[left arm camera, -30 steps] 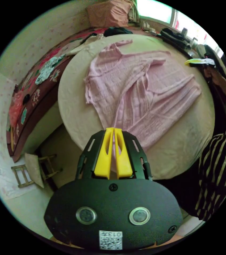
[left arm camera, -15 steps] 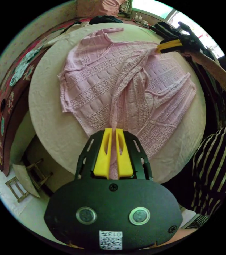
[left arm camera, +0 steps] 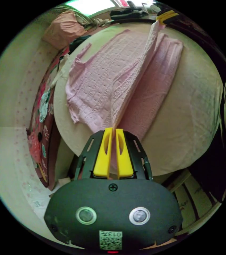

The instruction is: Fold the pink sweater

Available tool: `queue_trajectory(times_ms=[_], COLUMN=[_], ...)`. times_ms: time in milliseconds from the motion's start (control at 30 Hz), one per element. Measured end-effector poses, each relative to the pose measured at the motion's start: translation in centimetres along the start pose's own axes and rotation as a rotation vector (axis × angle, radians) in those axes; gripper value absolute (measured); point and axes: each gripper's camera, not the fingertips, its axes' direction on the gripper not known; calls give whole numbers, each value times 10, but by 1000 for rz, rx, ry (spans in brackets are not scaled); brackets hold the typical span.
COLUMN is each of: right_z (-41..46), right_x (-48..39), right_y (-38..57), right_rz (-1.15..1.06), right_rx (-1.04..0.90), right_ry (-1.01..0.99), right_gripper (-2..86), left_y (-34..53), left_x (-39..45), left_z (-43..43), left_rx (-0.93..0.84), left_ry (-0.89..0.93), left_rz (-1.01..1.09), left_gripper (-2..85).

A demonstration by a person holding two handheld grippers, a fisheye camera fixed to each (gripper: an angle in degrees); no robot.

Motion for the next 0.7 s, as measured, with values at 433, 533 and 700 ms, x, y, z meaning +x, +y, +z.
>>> queue_trajectory(times_ms=[433, 533, 700], right_z=[38, 58, 60], right_x=[-72, -75, -62], right_y=[35, 44, 62], right_rz=[-136, -181, -134], right_rx=[-107, -184, -257], right_ry=[291, 238, 207], right_gripper=[18, 20, 15], left_y=[-8, 8, 41], left_x=[31, 30, 16], left_z=[-10, -6, -8], left_rx=[-106, -158, -206], left_ry=[15, 62, 112], left_rz=[-75, -141, -287], left_gripper=[4, 0, -3])
